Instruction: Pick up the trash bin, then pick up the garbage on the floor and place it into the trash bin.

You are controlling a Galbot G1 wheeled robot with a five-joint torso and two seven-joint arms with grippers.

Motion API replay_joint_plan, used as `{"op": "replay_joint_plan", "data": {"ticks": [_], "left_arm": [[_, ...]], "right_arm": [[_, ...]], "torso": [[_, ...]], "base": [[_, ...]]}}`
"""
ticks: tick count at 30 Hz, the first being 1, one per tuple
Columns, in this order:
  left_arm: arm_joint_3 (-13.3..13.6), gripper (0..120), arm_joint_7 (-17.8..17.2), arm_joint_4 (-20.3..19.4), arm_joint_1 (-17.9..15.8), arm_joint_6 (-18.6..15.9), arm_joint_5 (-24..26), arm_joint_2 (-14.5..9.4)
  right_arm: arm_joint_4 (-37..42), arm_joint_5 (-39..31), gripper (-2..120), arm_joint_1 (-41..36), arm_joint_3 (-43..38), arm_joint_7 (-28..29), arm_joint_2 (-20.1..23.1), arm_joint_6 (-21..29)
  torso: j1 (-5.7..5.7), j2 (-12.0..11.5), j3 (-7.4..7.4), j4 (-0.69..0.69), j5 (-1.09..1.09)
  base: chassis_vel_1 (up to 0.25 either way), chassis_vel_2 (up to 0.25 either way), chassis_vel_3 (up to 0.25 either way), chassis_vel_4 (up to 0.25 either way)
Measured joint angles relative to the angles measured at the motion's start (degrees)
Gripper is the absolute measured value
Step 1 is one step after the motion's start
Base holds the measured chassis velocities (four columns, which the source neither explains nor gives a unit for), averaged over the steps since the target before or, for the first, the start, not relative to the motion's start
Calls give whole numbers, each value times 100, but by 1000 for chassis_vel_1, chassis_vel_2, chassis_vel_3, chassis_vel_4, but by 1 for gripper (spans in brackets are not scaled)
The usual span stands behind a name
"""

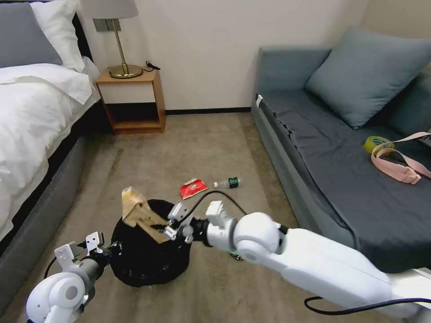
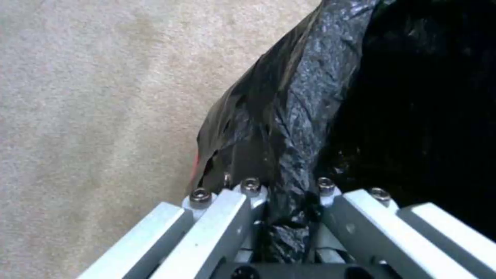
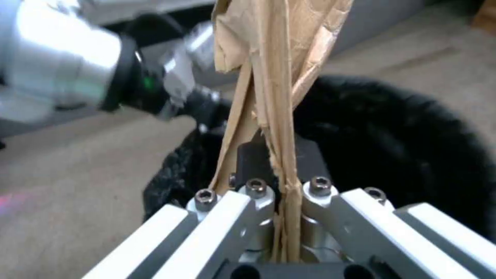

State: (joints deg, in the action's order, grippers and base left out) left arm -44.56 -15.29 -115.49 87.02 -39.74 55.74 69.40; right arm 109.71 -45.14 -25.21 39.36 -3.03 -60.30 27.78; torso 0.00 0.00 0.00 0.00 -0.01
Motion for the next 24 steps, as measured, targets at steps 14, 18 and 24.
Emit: {"op": "replay_joint_plan", "data": {"ticks": [14, 18, 24], "left_arm": [[-10, 2, 39, -149, 88, 0, 45, 67], [-12, 2, 41, -145, 80, 6, 58, 88], [-38, 2, 66, -120, 75, 22, 64, 109]], "right_arm": [[-480, 611, 31, -232, 68, -43, -63, -3], [-424, 646, 44, -289, 2, -1, -6, 39], [-344, 671, 62, -314, -113, 47, 100, 59]], "torso": [[0, 0, 0, 0, 1], [0, 0, 0, -1, 1], [0, 0, 0, 0, 1]], "base": [[0, 0, 0, 0], [0, 0, 0, 0], [0, 0, 0, 0]]}}
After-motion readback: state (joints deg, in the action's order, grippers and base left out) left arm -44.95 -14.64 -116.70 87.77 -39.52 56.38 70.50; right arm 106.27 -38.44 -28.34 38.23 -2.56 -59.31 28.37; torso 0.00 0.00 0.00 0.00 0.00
